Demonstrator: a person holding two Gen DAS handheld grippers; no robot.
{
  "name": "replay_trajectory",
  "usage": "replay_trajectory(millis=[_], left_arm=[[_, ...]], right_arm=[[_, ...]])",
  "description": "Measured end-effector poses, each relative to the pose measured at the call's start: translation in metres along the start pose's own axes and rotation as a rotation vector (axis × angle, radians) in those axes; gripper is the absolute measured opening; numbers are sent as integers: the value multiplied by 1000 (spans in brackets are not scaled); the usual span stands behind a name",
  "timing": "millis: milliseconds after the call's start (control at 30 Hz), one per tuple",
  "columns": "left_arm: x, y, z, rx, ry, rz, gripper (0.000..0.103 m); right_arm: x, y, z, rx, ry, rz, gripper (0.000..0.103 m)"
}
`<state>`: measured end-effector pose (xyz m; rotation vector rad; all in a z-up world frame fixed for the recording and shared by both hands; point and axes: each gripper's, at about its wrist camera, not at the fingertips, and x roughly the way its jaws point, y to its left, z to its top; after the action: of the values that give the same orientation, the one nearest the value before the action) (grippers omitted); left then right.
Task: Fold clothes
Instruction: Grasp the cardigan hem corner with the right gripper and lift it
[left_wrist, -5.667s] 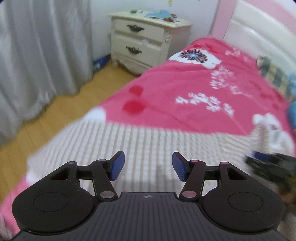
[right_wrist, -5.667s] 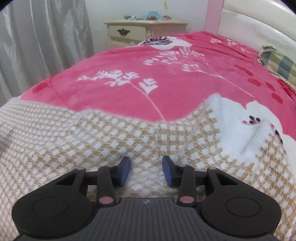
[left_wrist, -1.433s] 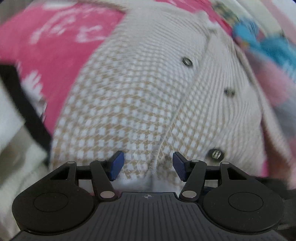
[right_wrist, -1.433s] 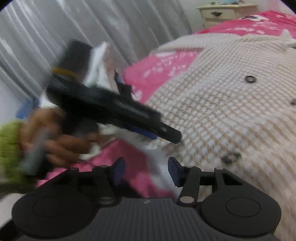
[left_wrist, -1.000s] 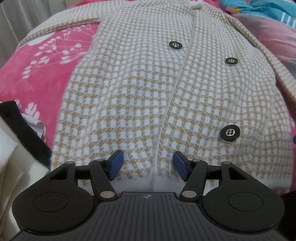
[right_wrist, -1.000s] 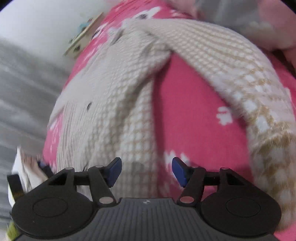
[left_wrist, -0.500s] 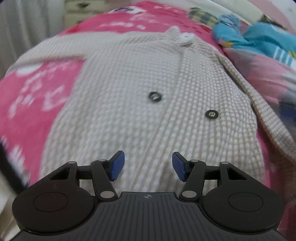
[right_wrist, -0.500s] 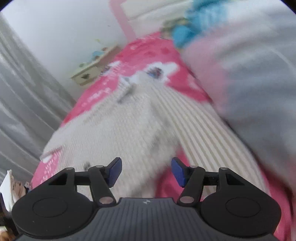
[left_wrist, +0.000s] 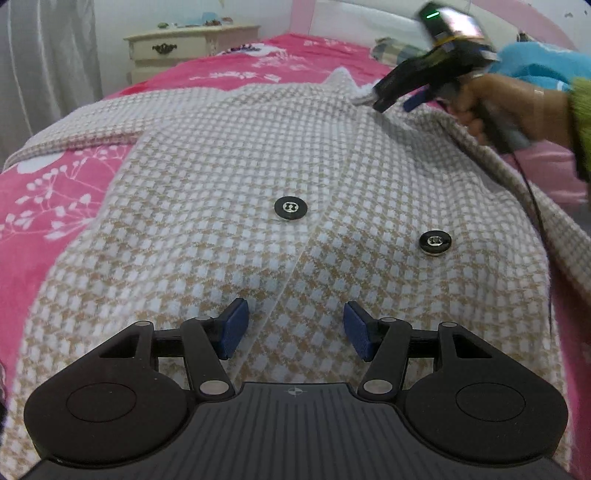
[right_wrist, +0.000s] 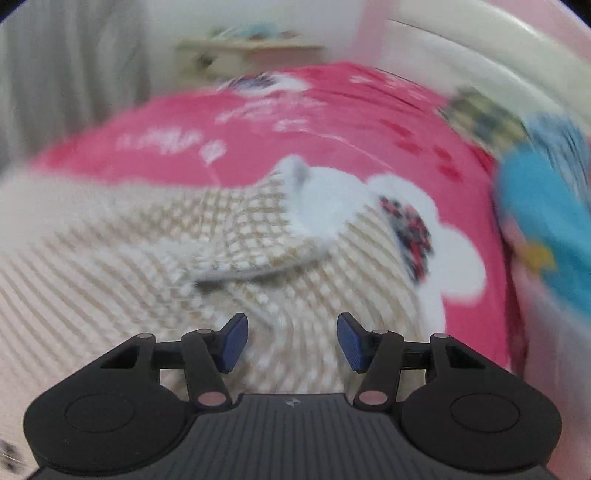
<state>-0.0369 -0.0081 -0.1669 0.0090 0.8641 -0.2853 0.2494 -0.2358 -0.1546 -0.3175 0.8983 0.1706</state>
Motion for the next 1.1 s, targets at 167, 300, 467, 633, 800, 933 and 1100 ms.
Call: replay_trajectory(millis=[167,300,467,633,800,933,1100], left_arm=[[0,-2,-4,33,-34,-3,58],[-3,-1,-7,39,-50,-22,57],[-5,-3,-13,67,-83,-27,57],[-8,-5,-16,92,-100,-50,45],[-12,1,-17,67,-94,-81,32],[-13,18,-17,-27,-69,-129,21],[-10,26,-17,-89,-48,-169,21]], right_arm=[[26,-1,7,-76,39,-20,25],[-11,-31,-15,179,-75,23,9],[-61,-74,-46,544,-235,95,8],[-89,-93,-59,681,-430,253,9],[-85,-64,-25,500,-468,270,9],[-50,-32,-2,343,-397,253,10],[15,-1,11,202,-178,187,22]])
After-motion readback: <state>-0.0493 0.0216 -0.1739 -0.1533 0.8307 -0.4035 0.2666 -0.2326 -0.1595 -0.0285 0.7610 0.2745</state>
